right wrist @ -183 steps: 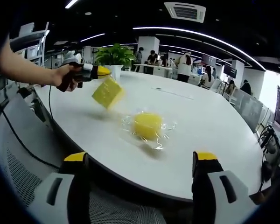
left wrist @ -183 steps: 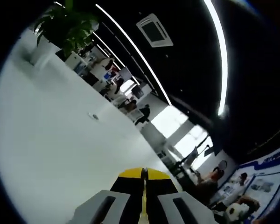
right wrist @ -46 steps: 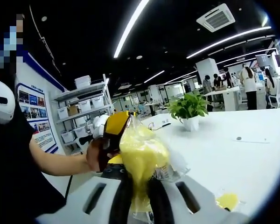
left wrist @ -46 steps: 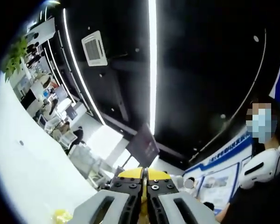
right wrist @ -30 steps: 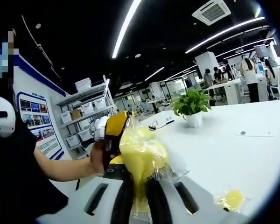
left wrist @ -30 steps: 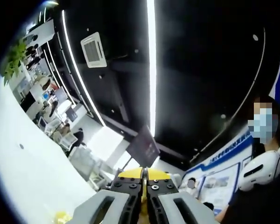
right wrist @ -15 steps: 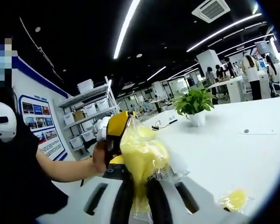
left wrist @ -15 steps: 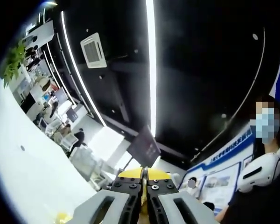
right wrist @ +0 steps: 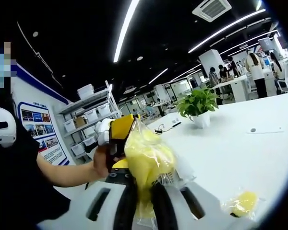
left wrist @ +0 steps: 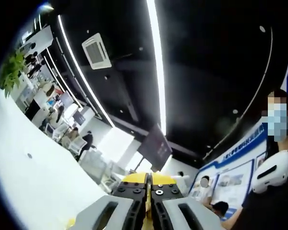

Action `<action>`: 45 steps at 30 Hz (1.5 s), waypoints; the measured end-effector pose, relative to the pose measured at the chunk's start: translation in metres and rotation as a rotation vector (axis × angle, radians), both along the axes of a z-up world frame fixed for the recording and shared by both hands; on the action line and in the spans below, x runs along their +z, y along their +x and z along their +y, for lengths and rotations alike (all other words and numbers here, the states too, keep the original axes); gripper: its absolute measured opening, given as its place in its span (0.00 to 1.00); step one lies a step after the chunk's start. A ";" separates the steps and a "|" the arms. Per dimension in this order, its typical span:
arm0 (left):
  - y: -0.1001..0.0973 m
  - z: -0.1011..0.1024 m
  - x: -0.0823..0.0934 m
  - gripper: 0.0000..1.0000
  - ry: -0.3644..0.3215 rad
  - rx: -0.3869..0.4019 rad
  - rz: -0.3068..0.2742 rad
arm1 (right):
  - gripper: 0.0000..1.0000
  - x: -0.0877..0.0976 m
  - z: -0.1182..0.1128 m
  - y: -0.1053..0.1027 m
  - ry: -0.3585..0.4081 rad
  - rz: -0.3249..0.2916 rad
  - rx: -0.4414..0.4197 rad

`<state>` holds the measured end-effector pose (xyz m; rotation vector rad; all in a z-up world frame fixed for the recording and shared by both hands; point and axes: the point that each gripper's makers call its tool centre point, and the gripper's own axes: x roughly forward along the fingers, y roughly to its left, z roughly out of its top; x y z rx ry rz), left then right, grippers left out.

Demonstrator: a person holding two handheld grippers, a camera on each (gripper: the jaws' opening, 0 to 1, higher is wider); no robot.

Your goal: Compare the silicone blocks by pressing each to a similar depth, holding the contact briefly, and releasing to observe deformation and rebound differences across the visible hardness samples.

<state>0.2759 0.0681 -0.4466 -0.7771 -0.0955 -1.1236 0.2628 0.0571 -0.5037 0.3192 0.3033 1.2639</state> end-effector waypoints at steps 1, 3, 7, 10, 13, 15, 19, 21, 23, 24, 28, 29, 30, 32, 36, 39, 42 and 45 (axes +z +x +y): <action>0.000 0.000 -0.001 0.00 0.001 0.000 0.001 | 0.05 0.000 0.000 0.000 0.000 0.001 0.000; 0.000 0.001 -0.001 0.00 0.003 0.000 0.002 | 0.05 -0.001 0.001 0.000 0.000 0.001 0.001; 0.000 0.001 -0.003 0.00 0.016 0.002 0.000 | 0.05 -0.002 0.001 -0.001 -0.003 0.006 0.005; 0.000 0.000 -0.003 0.00 0.028 0.003 -0.003 | 0.05 -0.002 0.000 -0.002 -0.006 0.012 0.009; -0.001 -0.001 -0.005 0.00 0.038 0.005 -0.006 | 0.05 -0.003 -0.001 -0.002 -0.014 0.014 0.011; -0.001 -0.001 -0.005 0.00 0.038 0.005 -0.005 | 0.05 -0.004 -0.002 -0.002 -0.017 0.017 0.013; 0.000 -0.001 -0.008 0.00 0.034 0.005 0.003 | 0.05 -0.006 -0.003 -0.002 -0.035 0.015 0.015; 0.000 0.000 -0.010 0.00 0.033 0.003 0.009 | 0.05 -0.007 -0.002 -0.002 -0.042 0.014 0.017; 0.000 0.000 -0.010 0.00 0.040 0.002 0.010 | 0.05 -0.008 -0.002 -0.002 -0.046 0.016 0.020; -0.001 0.001 -0.010 0.00 0.046 0.001 0.008 | 0.05 -0.008 -0.001 -0.003 -0.047 0.015 0.023; -0.003 0.003 -0.009 0.00 0.061 0.000 0.000 | 0.05 -0.007 0.000 -0.004 -0.052 0.011 0.031; -0.003 0.003 -0.009 0.00 0.062 0.000 -0.001 | 0.05 -0.007 0.000 -0.004 -0.053 0.011 0.032; -0.003 0.003 -0.009 0.00 0.064 0.001 -0.005 | 0.05 -0.007 0.000 -0.004 -0.053 0.012 0.034; -0.003 0.003 -0.009 0.00 0.067 0.001 -0.010 | 0.05 -0.006 0.000 -0.005 -0.053 0.018 0.040; -0.003 0.001 -0.011 0.00 0.083 0.002 -0.010 | 0.05 -0.009 -0.001 -0.005 -0.057 0.023 0.041; -0.005 0.000 -0.011 0.00 0.071 -0.034 0.015 | 0.05 -0.009 -0.002 -0.006 -0.048 0.023 0.045; -0.005 -0.002 -0.013 0.00 0.093 -0.035 0.010 | 0.05 -0.012 -0.003 -0.006 -0.051 0.020 0.044; -0.005 -0.003 -0.015 0.00 0.114 -0.039 0.009 | 0.05 -0.014 -0.004 -0.005 -0.052 0.025 0.045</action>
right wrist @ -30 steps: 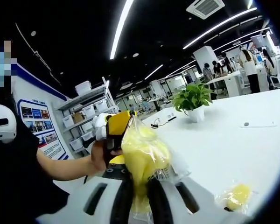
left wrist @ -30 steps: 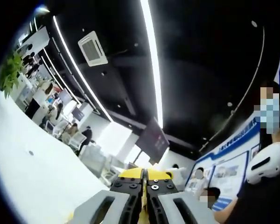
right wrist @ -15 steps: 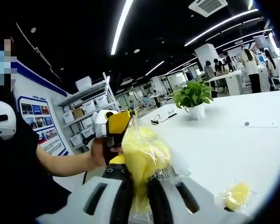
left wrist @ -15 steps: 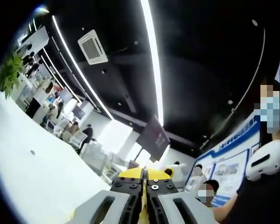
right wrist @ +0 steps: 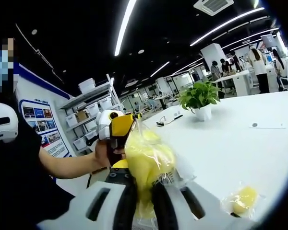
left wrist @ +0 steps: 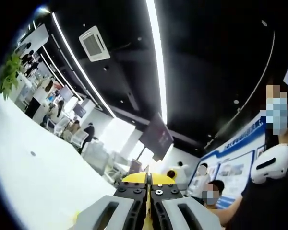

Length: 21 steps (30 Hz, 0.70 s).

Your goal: Compare the silicone blocks by pressing each to a similar depth, holding the contact briefly, and releasing to observe deformation and rebound differences across the visible hardness samples.

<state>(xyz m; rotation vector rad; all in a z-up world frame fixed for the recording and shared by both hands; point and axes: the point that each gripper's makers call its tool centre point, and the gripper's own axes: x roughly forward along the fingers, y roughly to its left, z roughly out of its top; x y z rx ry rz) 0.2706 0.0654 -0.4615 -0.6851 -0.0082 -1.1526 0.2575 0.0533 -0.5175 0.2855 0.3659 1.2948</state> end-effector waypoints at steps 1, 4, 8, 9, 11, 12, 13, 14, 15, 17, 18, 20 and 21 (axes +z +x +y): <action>0.000 0.000 0.000 0.00 0.003 0.000 0.000 | 0.05 0.000 0.000 0.000 0.000 0.000 0.001; 0.000 0.000 -0.001 0.00 0.001 -0.005 0.010 | 0.05 0.000 0.001 0.000 0.005 -0.001 0.003; 0.002 0.002 -0.002 0.00 0.008 -0.003 0.012 | 0.06 -0.001 0.002 0.002 0.005 -0.009 0.004; 0.002 0.002 -0.001 0.00 0.014 -0.005 0.012 | 0.06 -0.001 0.002 0.002 0.008 -0.011 0.005; 0.002 0.002 -0.001 0.00 0.014 -0.019 0.034 | 0.06 -0.001 0.002 0.003 0.015 -0.037 0.006; 0.002 0.002 -0.001 0.00 0.014 -0.024 0.041 | 0.06 -0.002 0.003 0.004 0.018 -0.059 0.004; 0.003 0.001 -0.002 0.00 0.020 -0.021 0.039 | 0.06 -0.003 0.003 0.004 0.022 -0.040 0.004; 0.004 0.001 -0.003 0.00 0.023 -0.019 0.042 | 0.06 -0.004 0.003 0.005 0.024 -0.034 -0.003; 0.004 0.002 -0.004 0.00 0.021 -0.021 0.046 | 0.06 -0.005 0.003 0.007 0.026 -0.044 -0.007; 0.005 0.002 -0.005 0.00 0.017 -0.022 0.052 | 0.07 -0.005 0.003 0.007 0.029 -0.049 -0.006; 0.005 0.001 -0.005 0.00 0.011 -0.023 0.053 | 0.08 -0.005 0.003 0.008 0.034 -0.076 -0.009; 0.005 0.001 -0.006 0.00 0.003 -0.028 0.063 | 0.08 -0.006 0.003 0.008 0.031 -0.116 -0.007; 0.006 0.001 -0.007 0.00 0.000 -0.027 0.065 | 0.09 -0.007 0.003 0.009 0.027 -0.118 -0.015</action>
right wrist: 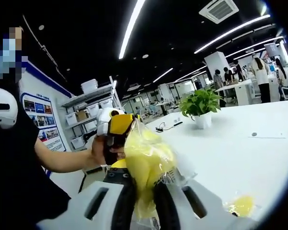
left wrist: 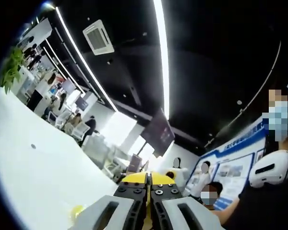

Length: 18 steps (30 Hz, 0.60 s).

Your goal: Compare the silicone blocks by pressing each to a similar depth, holding the contact briefly, and releasing to observe deformation and rebound differences across the visible hardness samples.

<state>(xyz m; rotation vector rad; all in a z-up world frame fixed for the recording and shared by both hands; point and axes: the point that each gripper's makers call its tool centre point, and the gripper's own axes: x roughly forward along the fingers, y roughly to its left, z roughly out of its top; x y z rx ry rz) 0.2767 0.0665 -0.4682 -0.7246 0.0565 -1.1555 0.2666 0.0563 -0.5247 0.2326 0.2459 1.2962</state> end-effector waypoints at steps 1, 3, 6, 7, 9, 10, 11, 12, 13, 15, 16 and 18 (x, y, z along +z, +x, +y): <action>0.002 0.000 -0.002 0.00 -0.001 0.005 0.008 | 0.09 -0.001 0.000 0.001 -0.005 -0.002 -0.004; 0.003 0.001 -0.004 0.00 -0.009 0.004 0.019 | 0.10 -0.002 0.001 0.000 -0.012 -0.013 -0.005; 0.002 0.001 -0.003 0.00 -0.014 0.006 0.021 | 0.13 -0.004 0.001 0.000 -0.021 -0.047 -0.007; 0.002 0.001 -0.002 0.00 -0.014 0.007 0.019 | 0.15 -0.004 0.001 0.001 -0.021 -0.053 -0.012; 0.002 0.002 0.000 0.00 -0.015 0.009 0.013 | 0.21 -0.005 0.001 0.003 -0.026 -0.068 -0.024; 0.002 0.002 0.002 0.00 -0.016 0.010 0.011 | 0.24 -0.008 0.000 0.005 -0.039 -0.069 -0.030; 0.002 0.002 0.003 0.00 -0.015 0.011 0.009 | 0.26 -0.010 0.000 0.006 -0.048 -0.075 -0.038; 0.001 0.001 0.003 0.00 -0.007 0.012 0.003 | 0.30 -0.010 -0.001 0.009 -0.046 -0.088 -0.058; 0.001 0.001 0.003 0.00 -0.009 0.011 -0.002 | 0.33 -0.011 -0.001 0.009 -0.050 -0.086 -0.057; 0.002 0.003 0.003 0.00 -0.014 0.016 -0.001 | 0.37 -0.016 -0.002 0.010 -0.066 -0.088 -0.068; 0.003 0.004 0.002 0.00 -0.017 0.021 0.004 | 0.40 -0.018 -0.003 0.010 -0.072 -0.089 -0.073; 0.005 0.008 0.000 0.00 -0.021 0.031 0.009 | 0.46 -0.021 -0.006 0.012 -0.073 -0.081 -0.086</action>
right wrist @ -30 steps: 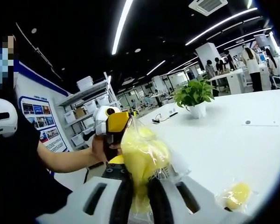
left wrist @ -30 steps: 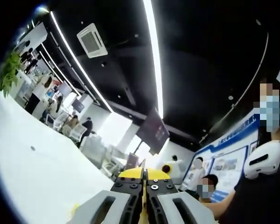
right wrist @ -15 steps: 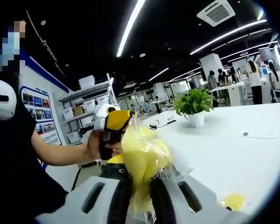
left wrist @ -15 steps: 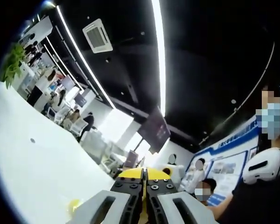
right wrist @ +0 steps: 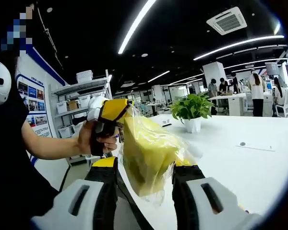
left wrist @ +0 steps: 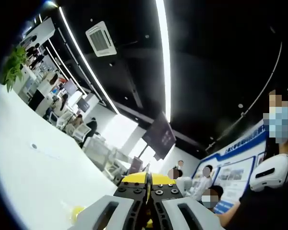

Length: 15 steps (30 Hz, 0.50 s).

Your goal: Compare the silicone blocks by pressing each to a similar depth, holding the contact briefly, and releasing to observe deformation and rebound differences across the visible hardness samples.

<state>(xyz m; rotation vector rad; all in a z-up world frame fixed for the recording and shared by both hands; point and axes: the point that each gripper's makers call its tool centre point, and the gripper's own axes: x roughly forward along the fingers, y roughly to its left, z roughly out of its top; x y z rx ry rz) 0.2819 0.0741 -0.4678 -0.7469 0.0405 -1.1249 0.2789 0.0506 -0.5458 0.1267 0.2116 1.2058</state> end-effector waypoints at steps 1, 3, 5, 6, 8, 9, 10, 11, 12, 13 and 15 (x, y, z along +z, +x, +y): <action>0.001 0.002 -0.002 0.00 -0.004 0.003 0.006 | 0.48 -0.001 -0.003 0.002 0.006 0.007 -0.012; 0.004 0.006 -0.005 0.00 -0.008 0.020 0.020 | 0.49 -0.004 -0.009 0.002 0.013 0.020 -0.029; 0.007 0.010 -0.010 0.00 -0.022 0.033 0.040 | 0.53 -0.006 -0.018 0.004 0.026 0.023 -0.066; 0.006 0.011 -0.009 0.00 -0.044 0.027 0.045 | 0.55 -0.008 -0.021 0.004 0.024 0.024 -0.078; 0.008 0.015 -0.011 0.00 -0.071 0.038 0.058 | 0.56 -0.015 -0.031 0.006 0.005 0.020 -0.120; 0.009 0.016 -0.013 0.00 -0.077 0.038 0.063 | 0.55 -0.021 -0.040 0.010 -0.019 -0.001 -0.174; 0.010 0.017 -0.015 0.00 -0.079 0.044 0.070 | 0.55 -0.026 -0.046 0.012 -0.041 -0.011 -0.199; 0.012 0.017 -0.017 0.00 -0.076 0.047 0.074 | 0.56 -0.034 -0.054 0.015 -0.076 -0.020 -0.243; 0.013 0.016 -0.020 0.00 -0.072 0.047 0.080 | 0.57 -0.039 -0.060 0.015 -0.093 -0.024 -0.264; 0.014 0.016 -0.022 0.00 -0.068 0.051 0.085 | 0.58 -0.043 -0.065 0.016 -0.102 -0.027 -0.285; 0.017 0.014 -0.028 0.00 -0.060 0.055 0.096 | 0.60 -0.051 -0.077 0.017 -0.122 -0.030 -0.331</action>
